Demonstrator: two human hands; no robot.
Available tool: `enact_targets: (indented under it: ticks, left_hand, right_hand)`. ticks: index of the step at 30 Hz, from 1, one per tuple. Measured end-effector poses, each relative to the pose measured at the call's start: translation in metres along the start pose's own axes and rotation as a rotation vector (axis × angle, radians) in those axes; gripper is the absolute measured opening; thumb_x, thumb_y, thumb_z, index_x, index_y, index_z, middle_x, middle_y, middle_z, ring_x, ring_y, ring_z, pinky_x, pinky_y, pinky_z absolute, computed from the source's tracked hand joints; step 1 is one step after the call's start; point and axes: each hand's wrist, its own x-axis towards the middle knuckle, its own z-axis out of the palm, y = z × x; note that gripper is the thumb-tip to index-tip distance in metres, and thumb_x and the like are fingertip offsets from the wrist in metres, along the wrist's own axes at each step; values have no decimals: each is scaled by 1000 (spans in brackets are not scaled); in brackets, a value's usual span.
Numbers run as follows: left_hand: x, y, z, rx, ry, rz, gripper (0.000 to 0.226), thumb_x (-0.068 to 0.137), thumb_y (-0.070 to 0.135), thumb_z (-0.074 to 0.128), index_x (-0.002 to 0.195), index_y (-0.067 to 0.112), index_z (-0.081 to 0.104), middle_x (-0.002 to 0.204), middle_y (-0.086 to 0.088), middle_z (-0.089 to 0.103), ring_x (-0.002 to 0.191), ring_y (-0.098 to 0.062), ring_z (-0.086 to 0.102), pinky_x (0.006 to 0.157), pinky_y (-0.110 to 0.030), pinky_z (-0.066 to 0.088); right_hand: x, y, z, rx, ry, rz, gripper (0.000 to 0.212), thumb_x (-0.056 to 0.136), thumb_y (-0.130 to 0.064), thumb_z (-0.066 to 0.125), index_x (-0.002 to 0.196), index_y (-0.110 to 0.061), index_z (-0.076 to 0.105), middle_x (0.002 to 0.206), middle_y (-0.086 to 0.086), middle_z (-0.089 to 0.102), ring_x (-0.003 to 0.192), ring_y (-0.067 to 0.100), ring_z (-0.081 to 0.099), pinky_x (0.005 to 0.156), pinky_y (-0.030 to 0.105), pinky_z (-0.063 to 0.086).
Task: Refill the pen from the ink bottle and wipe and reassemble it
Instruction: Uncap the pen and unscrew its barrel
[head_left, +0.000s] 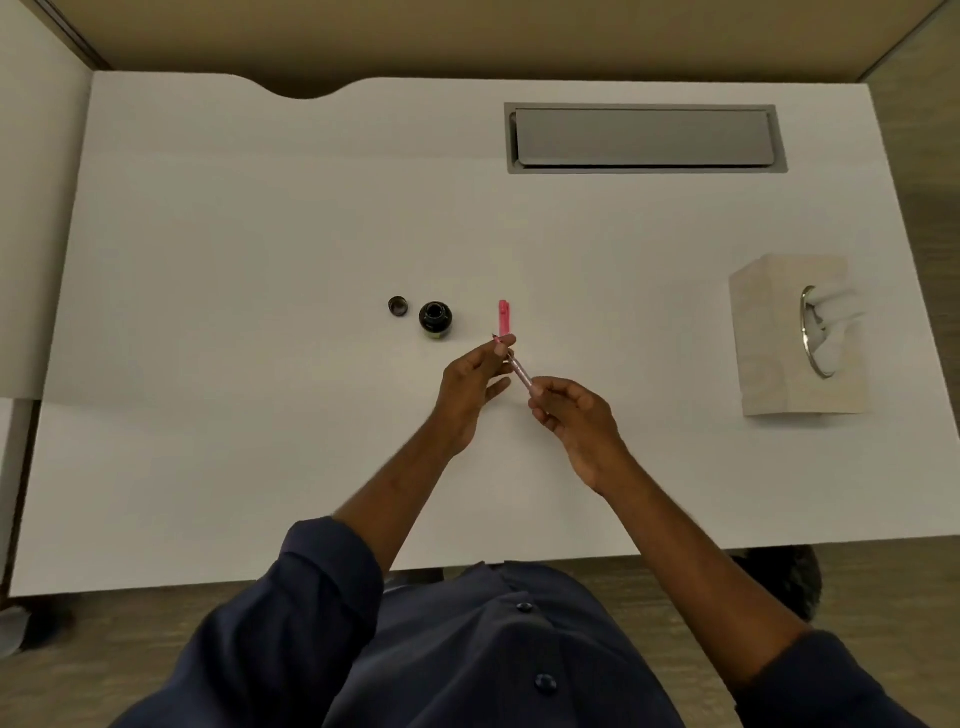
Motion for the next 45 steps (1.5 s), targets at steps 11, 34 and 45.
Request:
enact_targets:
  ticks: [11,34,45]
  left_hand:
    - [-20,15,-9,-127,32,80,18,99,20,60,106,24,76,110,0,77,117,-16,67,106,-37,48]
    - [-28,11,2,-340,86,136,27,101,9,55,125,5,65,105,-1,77,111,-14,68,107,-30,48]
    - [-31,2,-6,-385,114,110,25,102,13,54,123,9,67,108,-2,77,110,-13,69,107,-31,48]
  right_hand:
    - [-19,-12,9,323,28,189,20,95,-15,70,108,-1,73,98,11,75,74,10,71,69,18,60]
    - [-19,-33,6,114,9,-26,20,89,-4,74,108,-10,71,101,4,74,97,19,71,87,27,58]
    - [-13,-27,8,189,-11,59,18,92,-3,71,110,-4,71,110,12,72,106,27,69,96,36,59]
